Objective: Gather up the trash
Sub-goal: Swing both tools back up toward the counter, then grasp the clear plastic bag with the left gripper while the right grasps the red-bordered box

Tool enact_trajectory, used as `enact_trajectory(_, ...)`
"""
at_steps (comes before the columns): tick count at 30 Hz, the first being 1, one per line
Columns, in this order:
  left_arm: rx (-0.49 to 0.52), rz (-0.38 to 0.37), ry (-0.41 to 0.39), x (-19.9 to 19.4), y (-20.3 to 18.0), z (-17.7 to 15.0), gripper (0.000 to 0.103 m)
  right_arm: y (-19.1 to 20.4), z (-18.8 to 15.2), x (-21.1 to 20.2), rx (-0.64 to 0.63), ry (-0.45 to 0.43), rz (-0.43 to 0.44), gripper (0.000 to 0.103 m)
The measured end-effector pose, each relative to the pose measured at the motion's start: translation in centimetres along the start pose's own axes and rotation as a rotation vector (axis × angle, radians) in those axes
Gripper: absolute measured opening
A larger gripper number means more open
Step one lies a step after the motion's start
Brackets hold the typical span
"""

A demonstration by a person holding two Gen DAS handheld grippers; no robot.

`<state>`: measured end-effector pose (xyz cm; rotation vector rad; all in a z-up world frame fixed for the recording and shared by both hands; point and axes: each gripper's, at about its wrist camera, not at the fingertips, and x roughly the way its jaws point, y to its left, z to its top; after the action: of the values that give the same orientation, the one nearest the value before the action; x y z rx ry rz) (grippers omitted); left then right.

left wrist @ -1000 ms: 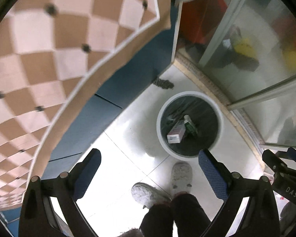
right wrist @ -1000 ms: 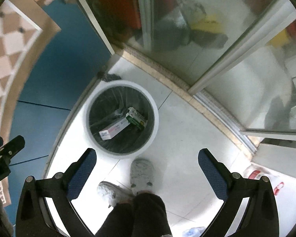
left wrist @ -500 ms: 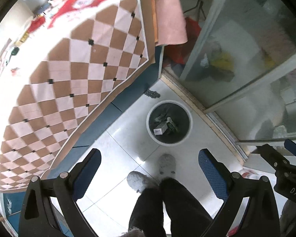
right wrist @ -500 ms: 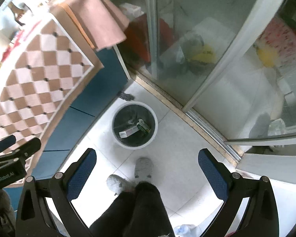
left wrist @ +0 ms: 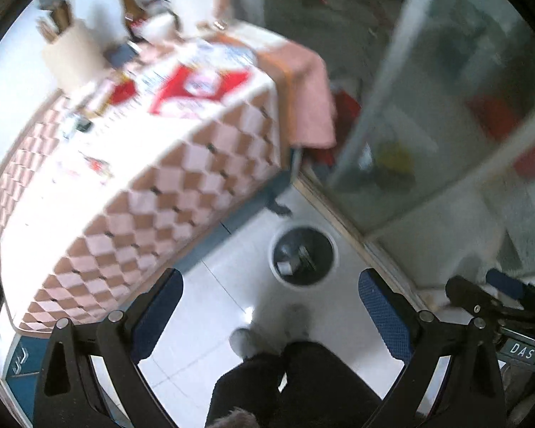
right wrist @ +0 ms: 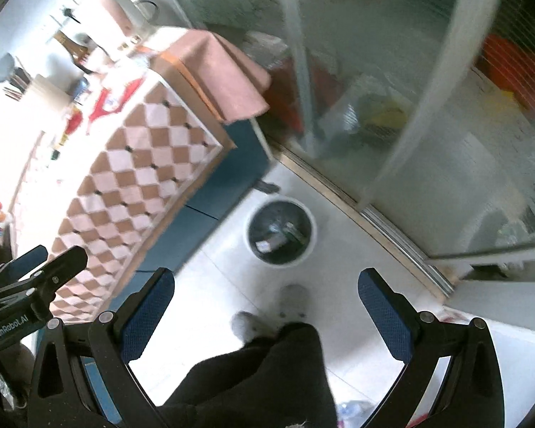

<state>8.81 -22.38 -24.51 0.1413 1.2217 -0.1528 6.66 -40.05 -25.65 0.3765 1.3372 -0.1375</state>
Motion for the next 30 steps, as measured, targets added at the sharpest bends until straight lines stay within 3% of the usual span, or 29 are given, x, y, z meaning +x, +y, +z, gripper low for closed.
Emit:
enact_trajectory(5, -0.206, 0.069, -0.037, -1.1, 9.1, 3.2, 0.103, 5.7, 5.2, 0.4, -0.045, 0.010, 0.118, 0.103)
enact_trajectory(8, -0.365, 0.117, -0.017, -0.6, 16.4, 4.0, 0.103, 11.1, 8.4, 1.0, -0.110, 0.020, 0.174, 0.103)
enact_trajectory(11, -0.553, 0.109, 0.036, 1.7, 24.4, 4.2, 0.103, 16.7, 11.2, 2.6, -0.168, 0.019, 0.183, 0.103)
enact_trajectory(14, -0.716, 0.067, 0.077, 5.0, 30.9, 4.6, 0.102, 22.6, 14.7, 5.2, -0.185, 0.022, 0.190, 0.103)
enact_trajectory(16, -0.801, -0.006, 0.118, 8.3, 34.4, 5.3, 0.102, 25.7, 16.6, 7.1, -0.190, 0.024, 0.177, 0.103)
enact_trajectory(20, -0.847, -0.087, 0.180, 13.7, 36.7, 7.6, 0.095, 32.9, 20.7, 12.2, -0.217, 0.073, 0.153, 0.103)
enact_trajectory(21, -0.836, -0.082, 0.197, 14.9, 36.8, 8.2, 0.082, 34.2, 21.4, 13.3, -0.228, 0.082, 0.154, 0.103)
enact_trajectory(22, -0.811, -0.055, 0.224, 16.5, 37.0, 8.9, 0.064, 35.3, 22.0, 14.5, -0.240, 0.089, 0.153, 0.103)
enact_trajectory(23, -0.794, -0.029, 0.232, 16.9, 36.9, 9.4, 0.061, 37.2, 23.0, 15.9, -0.255, 0.101, 0.149, 0.103)
enact_trajectory(24, -0.766, -0.005, 0.192, 16.6, 36.8, 10.0, 0.041, 38.3, 23.6, 16.8, -0.261, 0.109, 0.149, 0.103)
enact_trajectory(25, -0.716, 0.027, 0.185, 16.7, 36.7, 10.7, 0.002, 39.4, 24.2, 17.7, -0.266, 0.117, 0.151, 0.103)
enact_trajectory(28, -0.661, 0.037, 0.176, 17.3, 38.4, 11.2, 0.000, 42.9, 26.1, 20.2, -0.278, 0.132, 0.152, 0.103)
enact_trajectory(30, -0.611, 0.114, 0.166, 17.4, 39.9, 11.4, 0.000, 45.0, 27.3, 21.9, -0.262, 0.152, 0.168, 0.103)
